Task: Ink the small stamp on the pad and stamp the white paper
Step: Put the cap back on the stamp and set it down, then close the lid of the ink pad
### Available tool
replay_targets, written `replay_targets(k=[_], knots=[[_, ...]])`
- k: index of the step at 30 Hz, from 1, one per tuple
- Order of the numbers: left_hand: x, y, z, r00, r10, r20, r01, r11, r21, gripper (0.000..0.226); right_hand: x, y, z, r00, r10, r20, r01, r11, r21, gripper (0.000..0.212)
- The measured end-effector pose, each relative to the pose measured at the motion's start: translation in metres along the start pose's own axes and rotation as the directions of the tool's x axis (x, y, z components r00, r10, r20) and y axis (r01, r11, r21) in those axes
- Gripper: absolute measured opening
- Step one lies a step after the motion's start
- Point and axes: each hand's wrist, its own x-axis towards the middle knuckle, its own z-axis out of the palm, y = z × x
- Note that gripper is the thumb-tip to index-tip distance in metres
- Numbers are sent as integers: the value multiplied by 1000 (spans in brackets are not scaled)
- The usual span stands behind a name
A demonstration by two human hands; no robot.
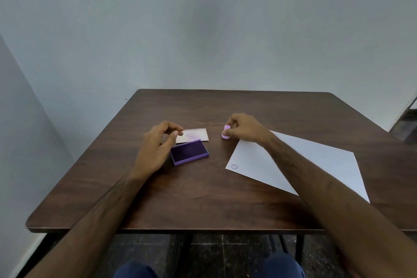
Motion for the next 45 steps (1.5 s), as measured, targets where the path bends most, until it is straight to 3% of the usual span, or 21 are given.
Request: replay_targets(k=[5, 8, 11, 13, 16, 18, 21, 24, 33, 38, 41, 45], knots=[[0, 2, 0, 999, -35, 11, 35, 999, 6, 16, 3, 0, -1, 998, -22, 58, 28, 994, -108, 29], [0, 3, -1, 999, -41, -4, 41, 999, 34, 14, 4, -3, -4, 992, -100, -78, 84, 978, -193, 42], [0, 3, -1, 998, -59, -8, 60, 993, 103, 11, 9, -16, 5, 952, -261, -156, 217, 943, -253, 33], [-1, 3, 0, 998, -70, 4, 68, 986, 152, 10, 15, -26, 16, 949, -308, -60, 267, 893, -363, 27], [-7, 2, 1, 997, -47, 64, 30, 971, 237, 43, 26, -34, 31, 959, -250, 133, 281, 779, -561, 37], [-9, 1, -1, 993, -24, 116, -12, 955, 298, 65, 33, -35, 36, 959, -210, 188, 282, 735, -616, 45], [-10, -6, -9, 978, -25, 208, -61, 917, 394, 86, 41, -35, 35, 947, -144, 287, 290, 765, -575, 53], [-8, -12, -15, 960, -55, 275, -61, 916, 396, 93, 44, -36, 31, 933, -112, 341, 298, 773, -560, 66], [-8, -15, -16, 958, -51, 282, -16, 974, 228, 93, 35, -36, 29, 937, -245, 249, 333, 838, -431, 66], [-6, -13, -15, 955, -55, 290, -14, 973, 229, 87, 31, -37, 27, 932, -290, 215, 359, 811, -461, 71], [-8, -9, -16, 963, -57, 263, -3, 975, 221, 72, 30, -36, 24, 936, -316, 152, 350, 822, -450, 71], [-7, -8, -18, 992, -94, 81, 82, 987, 136, 45, 26, -38, 18, 932, -356, 62, 357, 881, -309, 70]])
